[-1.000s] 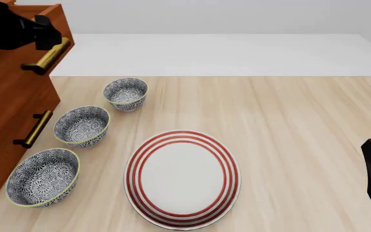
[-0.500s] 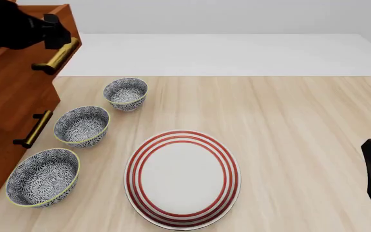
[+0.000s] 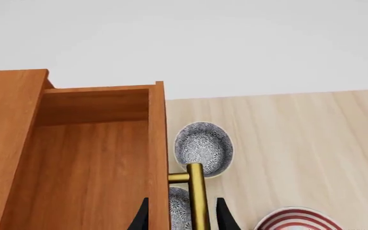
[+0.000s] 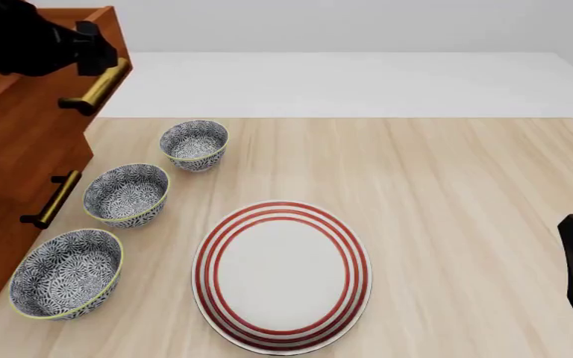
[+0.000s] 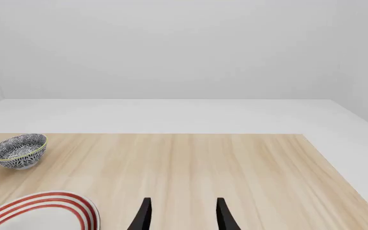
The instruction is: Open the top drawer of the cabinet.
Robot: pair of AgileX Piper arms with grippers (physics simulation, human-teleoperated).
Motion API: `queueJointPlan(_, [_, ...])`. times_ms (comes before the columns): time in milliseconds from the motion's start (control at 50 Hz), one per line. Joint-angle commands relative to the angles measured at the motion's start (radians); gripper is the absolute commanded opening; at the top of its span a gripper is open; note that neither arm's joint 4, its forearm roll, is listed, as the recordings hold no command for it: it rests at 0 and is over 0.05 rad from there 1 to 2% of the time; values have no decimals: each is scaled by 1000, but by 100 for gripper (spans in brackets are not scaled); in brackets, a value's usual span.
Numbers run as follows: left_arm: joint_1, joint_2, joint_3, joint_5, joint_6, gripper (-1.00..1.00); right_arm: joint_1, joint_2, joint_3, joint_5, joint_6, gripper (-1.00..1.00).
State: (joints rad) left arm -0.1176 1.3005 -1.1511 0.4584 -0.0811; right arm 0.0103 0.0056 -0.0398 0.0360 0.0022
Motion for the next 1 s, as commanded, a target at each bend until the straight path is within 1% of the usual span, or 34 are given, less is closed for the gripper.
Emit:
queueJointPlan(20, [-46, 69, 62, 11, 120, 100, 0, 0, 0, 0, 0, 100])
queueJointPlan(280, [-83, 78, 65, 14, 95, 100, 0, 0, 0, 0, 0, 100])
queueJointPlan(520, [-103, 70, 71, 14, 87, 100, 0, 0, 0, 0, 0, 100])
queueJointPlan(560, [-112, 71, 73, 15, 72, 100, 0, 0, 0, 0, 0, 100])
queueJointPlan(1000, [-139, 79, 75, 14, 80, 100, 0, 0, 0, 0, 0, 100])
